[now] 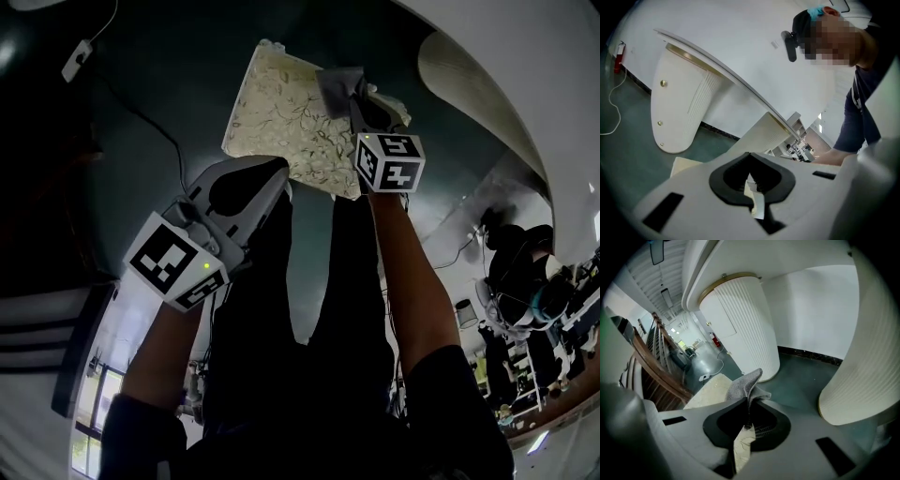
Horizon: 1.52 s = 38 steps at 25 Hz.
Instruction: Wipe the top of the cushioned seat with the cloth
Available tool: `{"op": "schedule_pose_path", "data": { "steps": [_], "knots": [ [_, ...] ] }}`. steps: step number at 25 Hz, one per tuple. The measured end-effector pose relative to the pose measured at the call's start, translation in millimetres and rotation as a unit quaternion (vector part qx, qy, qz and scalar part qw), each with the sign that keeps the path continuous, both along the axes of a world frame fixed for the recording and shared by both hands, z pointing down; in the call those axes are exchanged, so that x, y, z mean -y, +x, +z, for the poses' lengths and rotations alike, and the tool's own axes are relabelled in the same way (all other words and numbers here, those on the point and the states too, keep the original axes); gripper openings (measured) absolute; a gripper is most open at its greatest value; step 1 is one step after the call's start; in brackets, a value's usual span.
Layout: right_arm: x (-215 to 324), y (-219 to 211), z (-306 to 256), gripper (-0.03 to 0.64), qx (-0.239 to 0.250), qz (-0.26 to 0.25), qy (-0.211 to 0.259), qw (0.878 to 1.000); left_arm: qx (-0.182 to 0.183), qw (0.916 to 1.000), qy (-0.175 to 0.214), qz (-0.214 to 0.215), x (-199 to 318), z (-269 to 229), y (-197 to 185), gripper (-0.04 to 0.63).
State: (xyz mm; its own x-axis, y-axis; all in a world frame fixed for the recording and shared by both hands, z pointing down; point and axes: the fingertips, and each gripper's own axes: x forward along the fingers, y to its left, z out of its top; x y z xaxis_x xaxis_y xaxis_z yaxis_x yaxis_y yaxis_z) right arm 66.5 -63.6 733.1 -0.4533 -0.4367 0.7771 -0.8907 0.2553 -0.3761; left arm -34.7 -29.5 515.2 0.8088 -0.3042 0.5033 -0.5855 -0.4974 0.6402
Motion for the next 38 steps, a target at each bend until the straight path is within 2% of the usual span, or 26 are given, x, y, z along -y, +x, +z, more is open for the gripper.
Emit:
{"op": "schedule_pose_path", "data": {
  "steps": [11,20,26,32,38],
  "knots": [
    [-48,94,6,0.032,-0.022,0.051,-0.021,0.998,-0.006,0.9994,-0.007,0.033,-17,7,63,0.008],
    [-72,137,14,0.032,-0.031,0.071,-0.029,0.997,-0.011,0.9986,-0.006,0.052,-29,14,98,0.008],
    [-77,151,6,0.032,-0.043,0.081,-0.024,0.996,-0.013,0.9984,-0.008,0.053,-30,12,101,0.008],
    [-58,125,-27,0.032,-0.039,0.059,0.006,0.997,-0.021,0.9994,0.002,0.029,-21,-1,76,0.008],
    [-24,32,-57,0.032,-0.011,-0.007,0.053,0.999,-0.019,0.9998,0.006,-0.009,-22,-7,14,0.008]
  ]
}}
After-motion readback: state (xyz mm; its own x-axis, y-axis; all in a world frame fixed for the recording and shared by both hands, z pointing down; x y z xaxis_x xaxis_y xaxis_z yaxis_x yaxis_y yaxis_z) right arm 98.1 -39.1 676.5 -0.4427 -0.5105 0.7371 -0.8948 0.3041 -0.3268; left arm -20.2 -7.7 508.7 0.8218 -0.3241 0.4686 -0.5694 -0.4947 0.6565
